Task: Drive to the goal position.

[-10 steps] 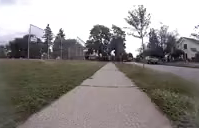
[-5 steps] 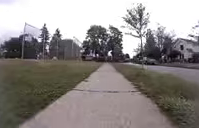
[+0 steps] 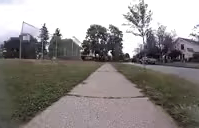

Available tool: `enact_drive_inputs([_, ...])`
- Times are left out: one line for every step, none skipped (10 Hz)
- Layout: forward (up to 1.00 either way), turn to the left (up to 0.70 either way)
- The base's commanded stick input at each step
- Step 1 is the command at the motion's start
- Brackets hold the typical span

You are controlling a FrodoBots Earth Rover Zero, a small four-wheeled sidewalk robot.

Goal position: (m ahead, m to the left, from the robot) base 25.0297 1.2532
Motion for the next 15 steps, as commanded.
enact_drive_inputs([0.70,0.00])
enact_drive_inputs([0.70,0.00])
enact_drive_inputs([0.70,0.00])
enact_drive_inputs([0.70,0.00])
enact_drive_inputs([0.70,0.00])
enact_drive_inputs([0.70,0.00])
enact_drive_inputs([0.70,0.00])
enact_drive_inputs([0.70,0.00])
enact_drive_inputs([0.70,0.00])
enact_drive_inputs([0.70,0.00])
enact_drive_inputs([0.70,0.00])
enact_drive_inputs([0.70,0.00])
enact_drive_inputs([0.70,0.00])
enact_drive_inputs([0.70,-0.32])
enact_drive_inputs([0.70,-0.35])
